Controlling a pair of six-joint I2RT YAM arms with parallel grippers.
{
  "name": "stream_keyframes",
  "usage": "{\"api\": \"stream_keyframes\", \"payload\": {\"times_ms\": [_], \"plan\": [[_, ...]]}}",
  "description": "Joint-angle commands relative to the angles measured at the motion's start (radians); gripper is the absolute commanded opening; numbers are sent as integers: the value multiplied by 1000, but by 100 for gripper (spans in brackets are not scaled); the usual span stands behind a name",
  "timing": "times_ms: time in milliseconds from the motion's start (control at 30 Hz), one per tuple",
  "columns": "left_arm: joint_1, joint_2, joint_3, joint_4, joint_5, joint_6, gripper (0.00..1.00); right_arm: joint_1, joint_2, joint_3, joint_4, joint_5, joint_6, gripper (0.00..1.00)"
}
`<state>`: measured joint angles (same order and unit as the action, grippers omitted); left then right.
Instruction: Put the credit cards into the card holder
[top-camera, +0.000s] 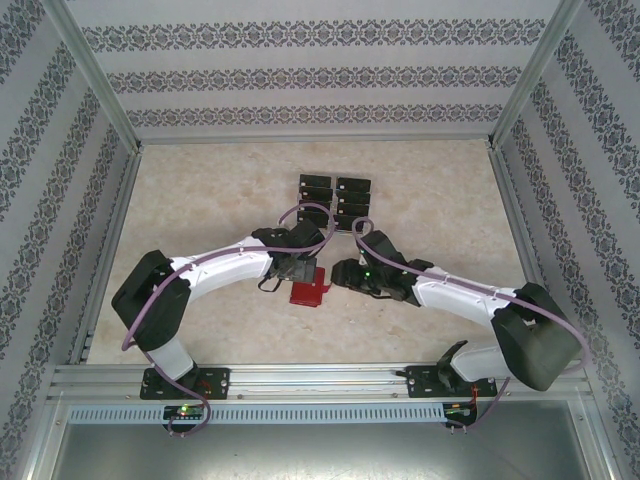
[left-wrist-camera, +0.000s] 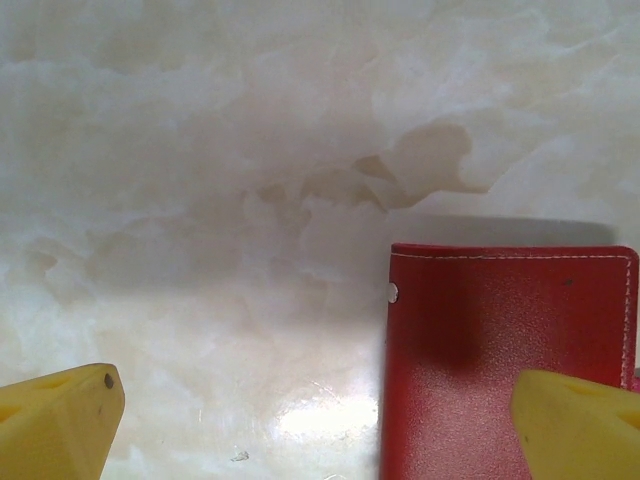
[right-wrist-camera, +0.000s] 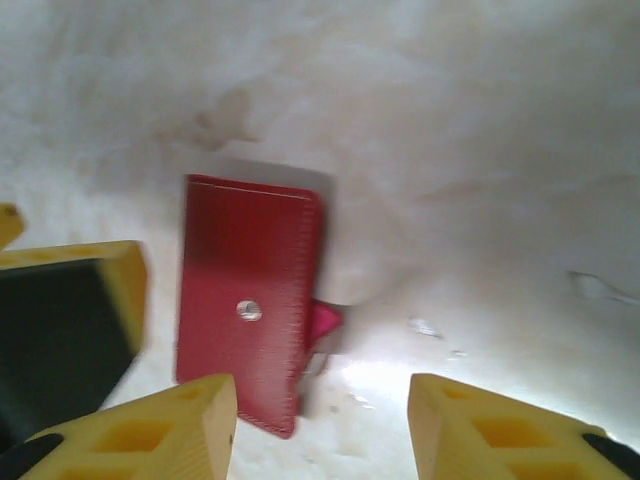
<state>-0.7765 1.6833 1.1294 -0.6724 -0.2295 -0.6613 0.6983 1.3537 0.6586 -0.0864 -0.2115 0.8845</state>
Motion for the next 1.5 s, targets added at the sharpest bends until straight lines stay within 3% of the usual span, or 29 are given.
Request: {"api": "stream_keyframes", "payload": {"times_ms": [0,633,767,967,1233,1467], "plan": [[5,-15,-6,-2,-5,-10,100,26,42,69,-82,52,-10,50],[20,-33,-21,5,-1,-17,100,33,213,91,-19,63,6,32],[20,-29,-19,16,21,-14,100,35,204,63,-7,60,13,24],[20,-7,-3,53,92,-8,100,33,180,15,35,54,20,1],[3,83,63,98,179,-8,100,22,187,-23,91,42,27,0],[-15,159,119,84,156,-17,100,9,181,-43,112,37,31,0]]}}
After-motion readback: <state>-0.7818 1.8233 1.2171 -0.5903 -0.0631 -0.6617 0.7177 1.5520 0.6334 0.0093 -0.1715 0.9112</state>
